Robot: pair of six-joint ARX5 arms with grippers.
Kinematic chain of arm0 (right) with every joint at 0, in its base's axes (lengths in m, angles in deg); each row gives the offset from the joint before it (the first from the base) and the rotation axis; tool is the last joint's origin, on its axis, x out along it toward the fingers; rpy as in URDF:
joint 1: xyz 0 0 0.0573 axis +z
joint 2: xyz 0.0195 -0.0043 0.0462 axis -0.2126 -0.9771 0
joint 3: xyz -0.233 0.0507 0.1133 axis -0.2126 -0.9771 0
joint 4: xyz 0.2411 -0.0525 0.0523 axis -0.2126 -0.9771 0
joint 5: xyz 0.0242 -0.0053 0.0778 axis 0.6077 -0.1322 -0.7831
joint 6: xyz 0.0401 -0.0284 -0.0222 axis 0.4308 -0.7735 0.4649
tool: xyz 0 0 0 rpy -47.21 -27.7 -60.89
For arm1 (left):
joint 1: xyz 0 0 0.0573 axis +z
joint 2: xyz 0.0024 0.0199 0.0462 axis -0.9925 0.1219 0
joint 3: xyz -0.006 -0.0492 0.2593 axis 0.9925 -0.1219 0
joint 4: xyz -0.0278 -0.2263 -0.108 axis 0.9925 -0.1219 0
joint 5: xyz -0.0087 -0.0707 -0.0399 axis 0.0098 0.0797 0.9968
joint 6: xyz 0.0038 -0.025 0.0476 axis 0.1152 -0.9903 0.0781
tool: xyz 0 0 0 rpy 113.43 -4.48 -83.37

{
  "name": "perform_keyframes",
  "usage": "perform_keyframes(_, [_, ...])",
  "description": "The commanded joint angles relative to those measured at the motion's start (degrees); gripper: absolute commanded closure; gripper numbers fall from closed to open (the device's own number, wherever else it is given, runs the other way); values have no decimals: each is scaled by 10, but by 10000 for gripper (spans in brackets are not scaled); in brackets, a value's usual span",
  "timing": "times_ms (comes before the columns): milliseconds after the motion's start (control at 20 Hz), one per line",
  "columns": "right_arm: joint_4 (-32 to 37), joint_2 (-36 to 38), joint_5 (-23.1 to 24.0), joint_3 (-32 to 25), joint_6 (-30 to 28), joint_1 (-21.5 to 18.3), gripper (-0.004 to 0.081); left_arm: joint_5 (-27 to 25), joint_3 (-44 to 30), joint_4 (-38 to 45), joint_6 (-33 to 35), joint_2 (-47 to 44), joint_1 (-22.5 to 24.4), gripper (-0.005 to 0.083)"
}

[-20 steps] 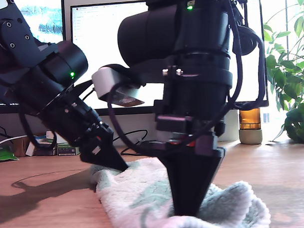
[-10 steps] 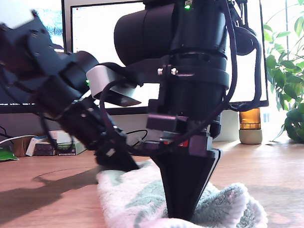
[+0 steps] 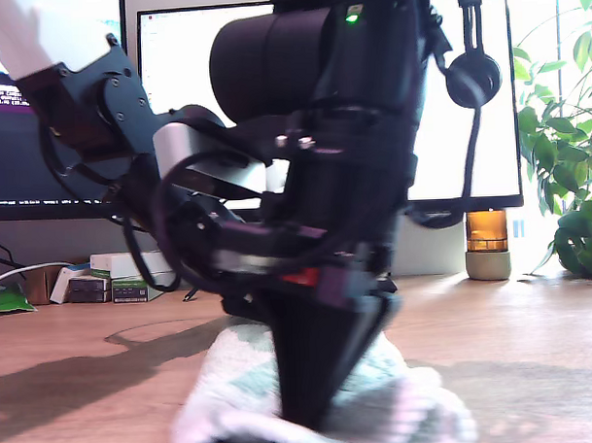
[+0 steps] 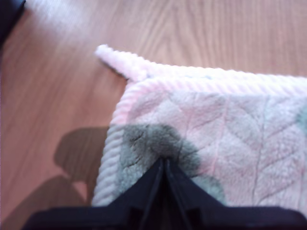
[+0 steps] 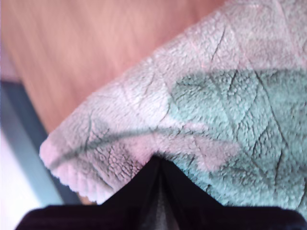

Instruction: Fold the tea towel to a neat square and place it to the right

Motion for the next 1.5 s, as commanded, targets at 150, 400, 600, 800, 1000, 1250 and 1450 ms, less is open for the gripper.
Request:
perform_keyframes(150, [30,-20,2,-13,8,5,783,-10,0,-2,5,51,-1,797])
perform_keyframes(400, [31,-19,2,-12,8,5,782,-12,25,-33,5,50,0,797])
perform_keyframes(600, [26,0,2,-7,8,4,782,8,44,-95,5,44,0,797])
perform_keyframes(800, [38,34,20,-7,14,-2,782,20,44,-112,5,18,0,797])
perform_keyframes(1000, [32,61,32,-7,19,-16,783,19,44,-115,3,-22,0,797])
perform_keyframes(1250, [12,92,32,-7,21,-29,783,11,44,-130,-10,-76,1,797])
perform_keyframes(1450, [-34,95,33,-7,21,-28,783,-2,44,-187,-25,-106,4,797])
